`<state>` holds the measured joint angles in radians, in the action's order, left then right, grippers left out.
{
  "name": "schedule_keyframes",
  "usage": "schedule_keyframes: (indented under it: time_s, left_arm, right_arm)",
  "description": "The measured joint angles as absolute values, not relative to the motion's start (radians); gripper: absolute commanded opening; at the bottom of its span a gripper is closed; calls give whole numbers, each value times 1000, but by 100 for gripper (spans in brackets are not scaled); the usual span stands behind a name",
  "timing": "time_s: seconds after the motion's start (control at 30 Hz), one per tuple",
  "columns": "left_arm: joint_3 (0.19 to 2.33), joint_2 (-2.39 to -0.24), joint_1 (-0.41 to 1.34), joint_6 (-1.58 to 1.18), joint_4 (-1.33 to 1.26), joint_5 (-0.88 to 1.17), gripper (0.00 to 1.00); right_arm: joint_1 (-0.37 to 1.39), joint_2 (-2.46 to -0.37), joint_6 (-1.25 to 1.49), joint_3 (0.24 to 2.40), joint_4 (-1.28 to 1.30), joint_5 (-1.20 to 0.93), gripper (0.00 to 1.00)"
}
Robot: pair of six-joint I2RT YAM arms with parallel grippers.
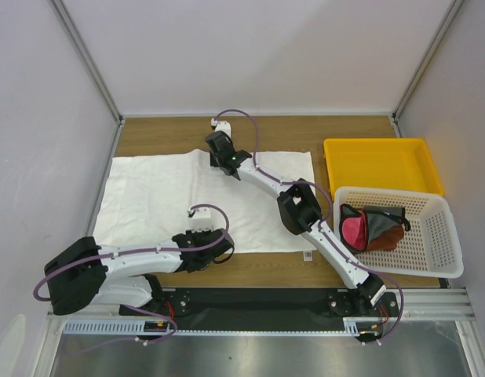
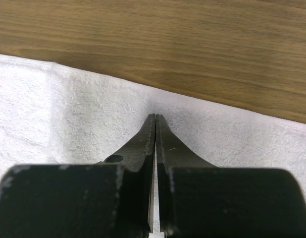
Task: Fold and stack the towels
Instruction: Fold the towel
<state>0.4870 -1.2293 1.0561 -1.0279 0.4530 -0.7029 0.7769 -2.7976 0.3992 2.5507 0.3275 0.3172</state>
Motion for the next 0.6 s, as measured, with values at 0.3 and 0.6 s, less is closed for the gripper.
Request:
schedule_keyframes:
  time_s: [0.3, 0.6]
  left_arm:
    - [553, -990, 1055, -986, 620, -710, 0]
    - [723, -873, 1055, -907, 735, -759, 0]
  right_arm:
    - [776, -2750, 412, 2539, 323, 252, 0]
    - [781, -2597, 410, 2546, 297, 227, 0]
